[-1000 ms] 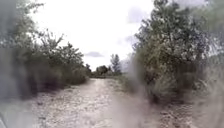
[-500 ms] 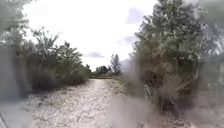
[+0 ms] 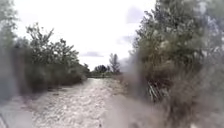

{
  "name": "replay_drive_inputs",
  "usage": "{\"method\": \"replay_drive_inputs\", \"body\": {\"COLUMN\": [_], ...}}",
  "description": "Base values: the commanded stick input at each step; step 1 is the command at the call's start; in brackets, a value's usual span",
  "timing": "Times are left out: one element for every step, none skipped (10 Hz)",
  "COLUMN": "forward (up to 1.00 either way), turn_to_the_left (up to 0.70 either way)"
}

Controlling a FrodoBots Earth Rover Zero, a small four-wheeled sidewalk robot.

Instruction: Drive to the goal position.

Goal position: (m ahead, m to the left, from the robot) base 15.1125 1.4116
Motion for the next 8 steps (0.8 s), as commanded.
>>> {"method": "replay_drive_inputs", "body": {"forward": [0.69,0.69,0.69,0.69,0.69,0.69,0.69,0.69], "turn_to_the_left": [0.01,0.01,0.01,0.01,0.01,0.01,0.01,0.01]}}
